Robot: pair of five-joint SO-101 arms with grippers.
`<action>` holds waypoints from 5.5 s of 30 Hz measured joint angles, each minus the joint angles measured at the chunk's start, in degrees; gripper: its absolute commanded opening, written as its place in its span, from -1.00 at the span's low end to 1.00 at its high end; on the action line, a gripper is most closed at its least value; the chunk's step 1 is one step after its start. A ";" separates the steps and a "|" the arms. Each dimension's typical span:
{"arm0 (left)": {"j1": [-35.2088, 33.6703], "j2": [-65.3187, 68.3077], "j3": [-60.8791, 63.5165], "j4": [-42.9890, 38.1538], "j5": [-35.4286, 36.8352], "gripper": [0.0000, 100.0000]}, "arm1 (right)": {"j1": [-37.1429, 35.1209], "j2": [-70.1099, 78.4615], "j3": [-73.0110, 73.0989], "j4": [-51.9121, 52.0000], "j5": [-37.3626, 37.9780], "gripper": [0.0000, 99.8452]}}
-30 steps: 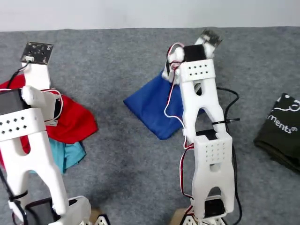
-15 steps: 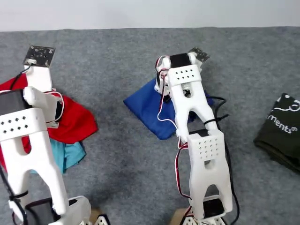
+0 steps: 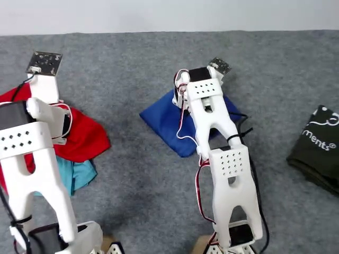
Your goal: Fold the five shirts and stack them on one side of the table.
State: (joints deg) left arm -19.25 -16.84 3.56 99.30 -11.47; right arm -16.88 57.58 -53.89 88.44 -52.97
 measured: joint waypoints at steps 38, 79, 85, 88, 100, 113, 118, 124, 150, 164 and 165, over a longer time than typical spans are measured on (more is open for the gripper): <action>0.00 0.00 0.00 0.00 0.00 -0.96 | 13.27 -8.53 -9.58 11.87 10.81 -0.98; 0.00 0.00 0.00 0.00 0.00 -0.96 | 44.57 -37.80 10.90 10.02 60.48 -0.98; 0.00 0.00 0.00 0.00 0.00 -0.96 | 48.35 -35.78 10.90 8.00 63.82 -0.98; 0.00 0.00 0.00 0.00 0.00 -0.96 | 49.76 -35.16 10.90 8.00 64.70 -0.98; 0.00 0.00 0.00 0.00 0.00 -0.96 | 55.38 -30.68 10.90 6.68 66.73 -0.98; 0.00 0.00 4.66 0.00 0.00 -0.96 | 61.63 -23.38 10.90 0.79 71.38 -0.98; 0.00 0.00 5.01 0.00 0.00 -0.96 | 63.47 -21.63 10.90 -3.08 74.11 -0.98; 0.00 0.00 5.01 0.00 0.00 -0.96 | 63.82 -17.41 10.90 -6.15 77.71 -0.98; 0.00 0.00 5.01 0.00 0.00 -0.96 | 67.16 -25.14 10.90 -5.89 82.20 -0.45; 5.27 0.00 5.19 0.00 0.09 -0.96 | 63.65 -14.68 10.90 -17.67 82.20 -0.98; 5.27 0.00 5.19 0.00 0.09 -0.96 | 63.30 -13.89 10.90 -18.81 82.20 -0.98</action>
State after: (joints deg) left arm -13.98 -16.84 8.75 99.30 -11.38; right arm 46.42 43.69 -42.99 69.63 29.23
